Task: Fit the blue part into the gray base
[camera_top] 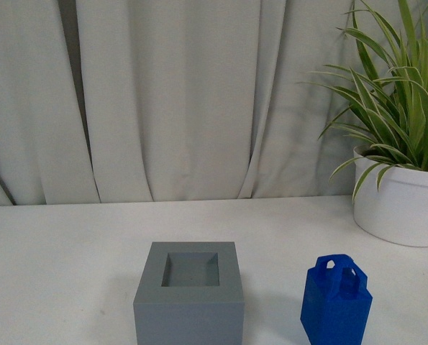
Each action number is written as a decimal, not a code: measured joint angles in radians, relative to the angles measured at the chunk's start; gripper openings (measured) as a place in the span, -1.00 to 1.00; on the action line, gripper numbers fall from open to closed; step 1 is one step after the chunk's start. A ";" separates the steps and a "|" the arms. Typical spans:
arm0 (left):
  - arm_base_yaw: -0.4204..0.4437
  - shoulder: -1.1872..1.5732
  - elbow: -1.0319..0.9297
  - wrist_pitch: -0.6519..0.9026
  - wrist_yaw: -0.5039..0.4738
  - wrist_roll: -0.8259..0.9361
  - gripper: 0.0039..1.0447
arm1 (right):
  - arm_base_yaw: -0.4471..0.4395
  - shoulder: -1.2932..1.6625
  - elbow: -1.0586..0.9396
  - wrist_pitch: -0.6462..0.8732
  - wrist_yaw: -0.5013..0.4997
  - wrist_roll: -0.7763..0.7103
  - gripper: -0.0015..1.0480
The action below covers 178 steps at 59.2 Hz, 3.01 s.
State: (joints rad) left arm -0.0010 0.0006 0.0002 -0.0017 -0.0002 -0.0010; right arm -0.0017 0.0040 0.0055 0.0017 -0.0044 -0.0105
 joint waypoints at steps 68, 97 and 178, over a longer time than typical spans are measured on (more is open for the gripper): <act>0.000 0.000 0.000 0.000 0.000 0.000 -0.93 | -0.012 0.008 0.003 -0.013 -0.045 -0.010 0.83; 0.000 0.000 0.000 0.000 0.000 0.000 -0.93 | 0.115 0.760 0.475 -0.024 -0.431 -0.293 0.83; 0.000 0.000 0.000 0.000 0.000 0.000 -0.93 | 0.336 1.904 1.648 -1.065 -0.055 -1.209 0.83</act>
State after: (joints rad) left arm -0.0010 0.0006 0.0002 -0.0017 -0.0002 -0.0010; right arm 0.3344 1.9083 1.6531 -1.0630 -0.0593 -1.2190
